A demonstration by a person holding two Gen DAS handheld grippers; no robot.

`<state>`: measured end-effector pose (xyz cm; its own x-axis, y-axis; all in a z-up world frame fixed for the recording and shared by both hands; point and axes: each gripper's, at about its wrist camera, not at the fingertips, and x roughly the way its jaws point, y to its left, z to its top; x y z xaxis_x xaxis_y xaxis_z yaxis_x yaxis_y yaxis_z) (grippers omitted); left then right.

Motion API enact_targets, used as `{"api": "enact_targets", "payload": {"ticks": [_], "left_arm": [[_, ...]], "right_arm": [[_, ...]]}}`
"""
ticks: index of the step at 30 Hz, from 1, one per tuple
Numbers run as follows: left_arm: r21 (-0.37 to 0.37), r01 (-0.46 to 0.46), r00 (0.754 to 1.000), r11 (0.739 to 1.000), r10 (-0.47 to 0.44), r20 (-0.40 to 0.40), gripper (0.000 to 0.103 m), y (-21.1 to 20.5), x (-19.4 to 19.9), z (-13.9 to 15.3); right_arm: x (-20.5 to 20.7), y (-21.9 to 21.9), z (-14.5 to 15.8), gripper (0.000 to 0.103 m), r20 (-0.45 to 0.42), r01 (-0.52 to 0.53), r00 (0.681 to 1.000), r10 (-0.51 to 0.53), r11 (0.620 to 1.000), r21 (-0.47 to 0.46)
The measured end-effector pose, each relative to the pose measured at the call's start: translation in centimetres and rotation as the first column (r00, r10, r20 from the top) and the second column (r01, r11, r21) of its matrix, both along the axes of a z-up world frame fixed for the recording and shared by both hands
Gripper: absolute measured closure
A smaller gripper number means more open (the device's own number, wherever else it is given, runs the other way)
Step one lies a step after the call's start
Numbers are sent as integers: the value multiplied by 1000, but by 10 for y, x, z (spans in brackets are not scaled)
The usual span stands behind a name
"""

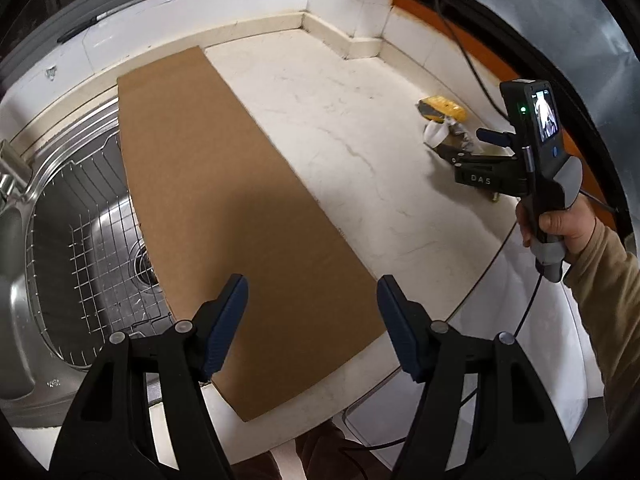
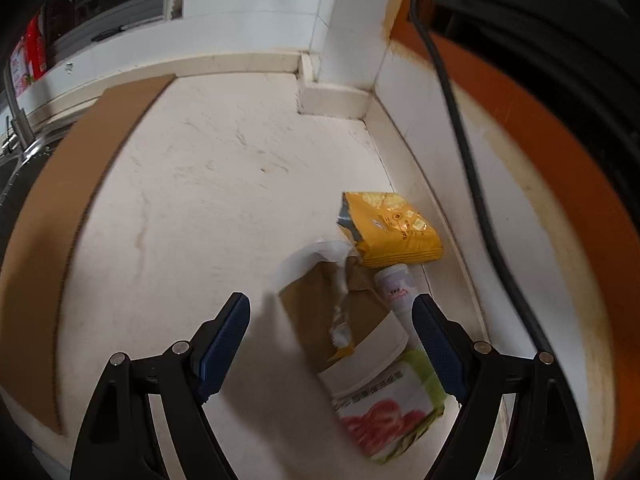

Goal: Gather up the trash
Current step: 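Raise both tools back toward the remaining counter trash, then grasp the brown-white paper cup with the right gripper while the left grasps the yellow wrapper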

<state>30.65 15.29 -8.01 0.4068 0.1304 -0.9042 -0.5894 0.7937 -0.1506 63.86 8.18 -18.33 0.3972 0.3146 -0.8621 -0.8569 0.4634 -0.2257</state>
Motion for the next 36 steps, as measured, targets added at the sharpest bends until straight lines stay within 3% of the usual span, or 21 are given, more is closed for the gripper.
{"api": "enact_targets", "payload": {"ticks": [4, 5, 6, 9, 22, 27, 33, 36], "left_arm": [[-6, -13, 1000, 1000, 13, -4, 39, 4, -1, -5], [-8, -14, 1000, 1000, 14, -4, 39, 5, -1, -5], [-11, -15, 1000, 1000, 15, -5, 39, 5, -1, -6], [-16, -11, 1000, 1000, 11, -5, 39, 4, 1, -7], [-4, 32, 999, 999, -32, -9, 39, -11, 7, -6], [-5, 31, 999, 1000, -31, -11, 39, -11, 5, -5], [-8, 30, 999, 1000, -30, -16, 39, -14, 4, -7], [-6, 34, 999, 999, -34, -17, 39, -16, 2, -7]], "right_arm": [[6, 2, -17, 19, -56, -35, 998, 34, 999, -29], [7, 2, -20, 23, -63, -49, 997, 46, 998, -33], [9, 2, -24, 36, -84, -63, 995, 61, 998, -30], [13, 0, -31, 49, -191, -82, 978, 82, 997, 8], [21, 4, -29, 48, -214, 42, 976, -33, 998, 41], [30, 2, -17, 26, -285, 93, 957, -49, 986, 142], [37, 15, -26, 26, -289, 122, 954, -86, 987, 109], [39, 19, -34, 32, -286, 130, 953, -101, 988, 85]]}}
